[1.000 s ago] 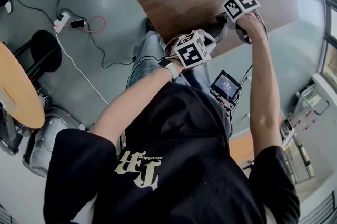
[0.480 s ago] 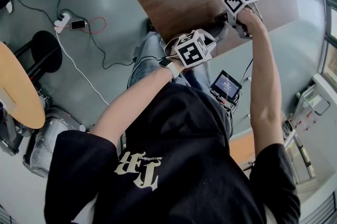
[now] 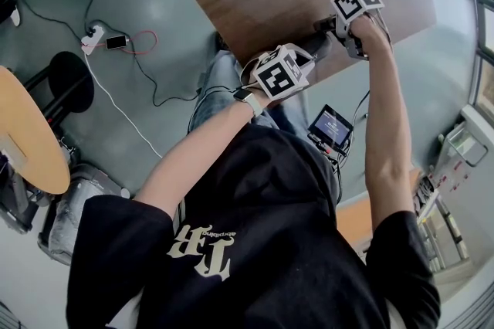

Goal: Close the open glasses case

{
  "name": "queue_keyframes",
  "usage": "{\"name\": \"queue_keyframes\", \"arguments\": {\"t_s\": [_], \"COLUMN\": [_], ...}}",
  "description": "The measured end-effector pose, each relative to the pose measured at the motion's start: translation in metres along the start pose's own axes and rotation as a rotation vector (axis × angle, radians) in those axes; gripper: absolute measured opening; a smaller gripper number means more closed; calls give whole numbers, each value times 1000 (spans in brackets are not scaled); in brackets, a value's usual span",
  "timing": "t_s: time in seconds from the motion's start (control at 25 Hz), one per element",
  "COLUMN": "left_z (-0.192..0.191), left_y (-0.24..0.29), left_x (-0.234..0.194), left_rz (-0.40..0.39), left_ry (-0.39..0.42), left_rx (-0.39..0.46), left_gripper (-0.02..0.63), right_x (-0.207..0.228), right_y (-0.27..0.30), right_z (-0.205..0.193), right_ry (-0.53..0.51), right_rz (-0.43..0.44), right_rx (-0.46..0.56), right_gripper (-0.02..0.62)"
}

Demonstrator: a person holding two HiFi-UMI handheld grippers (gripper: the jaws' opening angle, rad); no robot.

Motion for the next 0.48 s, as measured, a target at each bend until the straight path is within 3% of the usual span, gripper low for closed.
{"name": "queue_keyframes", "arguments": {"t_s": [0.48], "left_z": [-2], "left_y": [4], "left_x": [-5], "left_rz": [44], "left_ry": [-24], "left_rx": [-18], "left_gripper": [3], "right_x": [14], "right_y": [-10], "right_z": [-2], "right_ry": [5], "right_rz": [-11], "right_rx": [81], "right_gripper": [-12]}}
Point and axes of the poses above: the fingertips, and each gripper's own axes: y forward along the fingers, x to its right, z out of its top, the point moved 2 cm from there along -y, backward along the fingers, and after that the axes turned 4 degrees about z, right-handed, at the moved point
